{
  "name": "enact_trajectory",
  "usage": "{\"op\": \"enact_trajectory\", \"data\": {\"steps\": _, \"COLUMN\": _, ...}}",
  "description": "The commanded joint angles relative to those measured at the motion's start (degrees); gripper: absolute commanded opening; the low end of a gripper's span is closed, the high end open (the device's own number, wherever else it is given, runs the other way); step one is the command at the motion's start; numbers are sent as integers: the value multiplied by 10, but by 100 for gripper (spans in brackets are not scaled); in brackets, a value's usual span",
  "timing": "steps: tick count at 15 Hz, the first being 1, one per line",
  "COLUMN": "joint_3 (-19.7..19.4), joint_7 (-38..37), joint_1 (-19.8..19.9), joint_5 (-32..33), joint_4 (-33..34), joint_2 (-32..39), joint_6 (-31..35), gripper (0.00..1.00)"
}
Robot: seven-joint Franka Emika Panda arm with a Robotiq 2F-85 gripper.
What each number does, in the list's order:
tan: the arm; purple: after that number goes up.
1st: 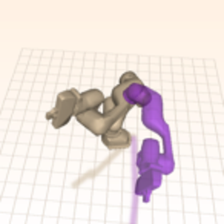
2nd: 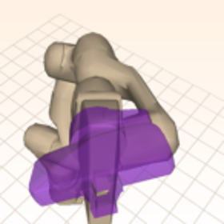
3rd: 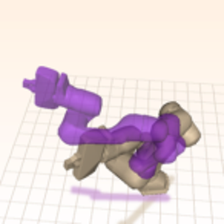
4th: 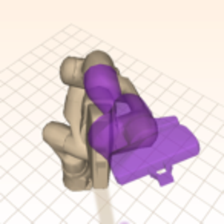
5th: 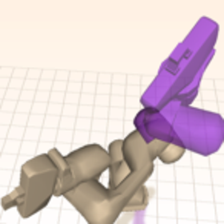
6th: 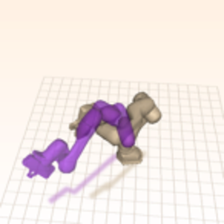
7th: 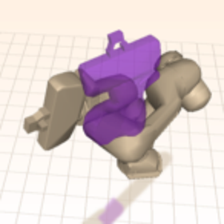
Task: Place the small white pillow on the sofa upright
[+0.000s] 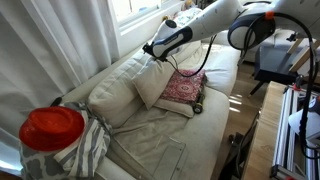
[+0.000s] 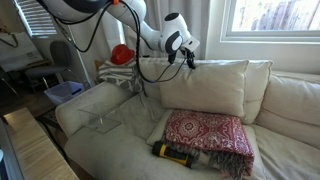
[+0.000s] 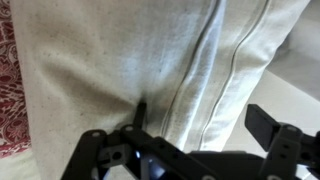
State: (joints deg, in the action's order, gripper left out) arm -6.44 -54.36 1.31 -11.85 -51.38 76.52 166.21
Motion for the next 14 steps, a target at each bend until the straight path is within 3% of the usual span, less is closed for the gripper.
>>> {"op": "enact_trajectory", "data": {"steps": 1, "joint_3": -65, "joint_7": -14, "joint_1": -29, "joint_5": 21, "joint_4": -117, "joint_2": -80, "joint_6": -36, "gripper": 100}}
{"op": "enact_trajectory", "data": {"steps": 7, "joint_3": -75, "joint_7": 32, "joint_1": -37, "joint_5": 23, "joint_4": -204, "joint_2": -150, "joint_6": -73, "gripper": 100}}
{"op": "enact_trajectory", "data": {"steps": 9, "joint_3": -76, "joint_7": 48, "joint_1": -30, "joint_5": 24, "joint_4": -218, "joint_2": -162, "joint_6": -53, "gripper": 100}}
{"op": "enact_trajectory", "data": {"steps": 10, "joint_3": -74, "joint_7": 31, "joint_1": -28, "joint_5": 16, "joint_4": -162, "joint_2": -124, "joint_6": -61, "gripper": 100}}
{"op": "enact_trajectory", "data": {"steps": 14, "joint_3": -75, "joint_7": 43, "joint_1": -26, "joint_5": 16, "joint_4": -185, "joint_2": -144, "joint_6": -61, "gripper": 100}}
